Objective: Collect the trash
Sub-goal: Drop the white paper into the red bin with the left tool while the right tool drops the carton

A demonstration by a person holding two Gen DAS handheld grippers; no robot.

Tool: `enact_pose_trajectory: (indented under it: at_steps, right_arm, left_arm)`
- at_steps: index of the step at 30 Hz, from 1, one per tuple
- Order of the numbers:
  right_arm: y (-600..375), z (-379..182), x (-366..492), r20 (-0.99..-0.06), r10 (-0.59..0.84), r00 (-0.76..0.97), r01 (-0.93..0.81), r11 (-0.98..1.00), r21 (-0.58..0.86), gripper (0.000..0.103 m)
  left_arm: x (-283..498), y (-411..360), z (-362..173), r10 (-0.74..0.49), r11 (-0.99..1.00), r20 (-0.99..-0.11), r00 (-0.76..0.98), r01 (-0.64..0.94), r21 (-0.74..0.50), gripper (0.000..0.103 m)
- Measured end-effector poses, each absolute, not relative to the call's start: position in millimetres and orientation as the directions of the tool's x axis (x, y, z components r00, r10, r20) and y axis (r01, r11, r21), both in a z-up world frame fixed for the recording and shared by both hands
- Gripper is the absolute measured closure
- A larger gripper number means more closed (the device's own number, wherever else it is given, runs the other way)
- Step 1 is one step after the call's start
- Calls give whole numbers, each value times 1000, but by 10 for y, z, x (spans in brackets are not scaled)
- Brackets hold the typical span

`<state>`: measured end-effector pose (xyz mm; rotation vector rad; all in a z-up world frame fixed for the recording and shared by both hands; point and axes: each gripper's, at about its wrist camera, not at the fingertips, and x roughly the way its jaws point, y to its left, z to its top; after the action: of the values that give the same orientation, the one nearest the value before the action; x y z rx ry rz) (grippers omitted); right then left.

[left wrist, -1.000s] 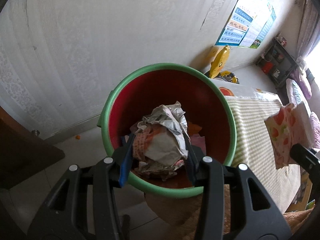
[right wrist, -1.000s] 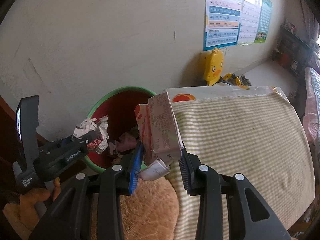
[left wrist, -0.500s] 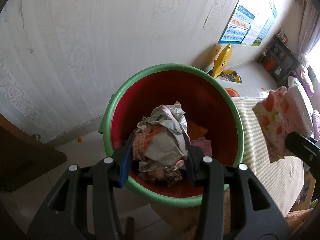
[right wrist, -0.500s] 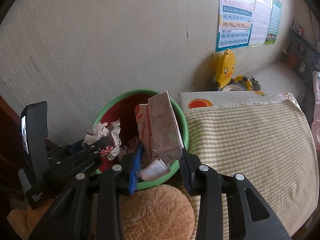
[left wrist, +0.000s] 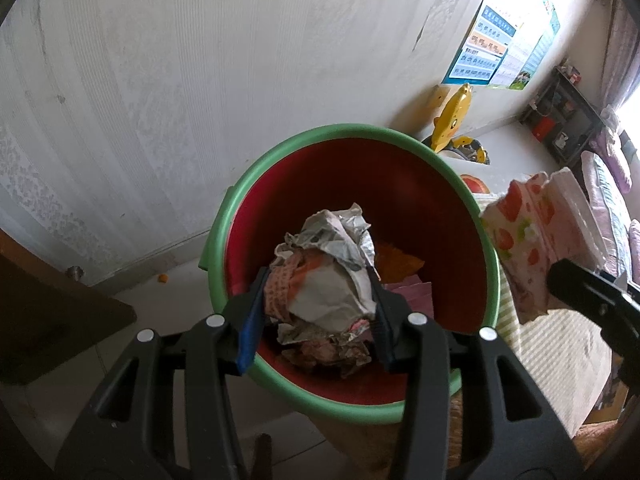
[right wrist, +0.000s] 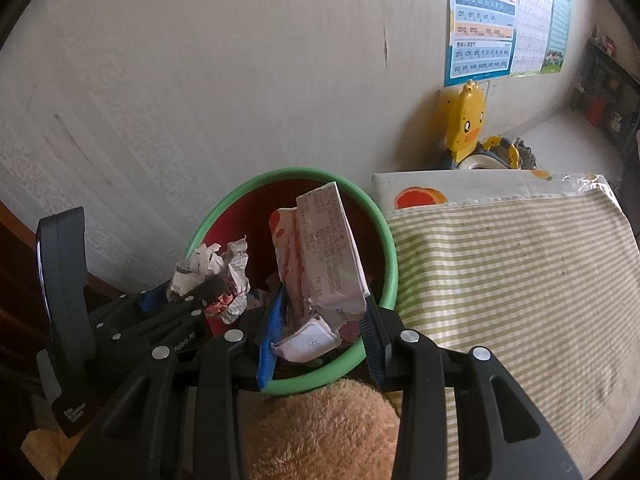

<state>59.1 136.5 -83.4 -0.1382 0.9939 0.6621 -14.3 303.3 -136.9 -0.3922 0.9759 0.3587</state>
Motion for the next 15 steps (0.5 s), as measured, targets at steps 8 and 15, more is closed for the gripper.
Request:
enact_pose_trajectory:
  at_steps: [8,15]
  right_arm:
    - [1453,-839,625,-796,489,357,-587,781,216,54]
    - [1281,-766,610,-775,511,372,-577,781,238,47]
  left_arm:
    - [-172,3043,-1412,146,859,-855,498,-492,-141,31]
    - [-259,3009,-1372,163,838,-854,495,-526,-146,22]
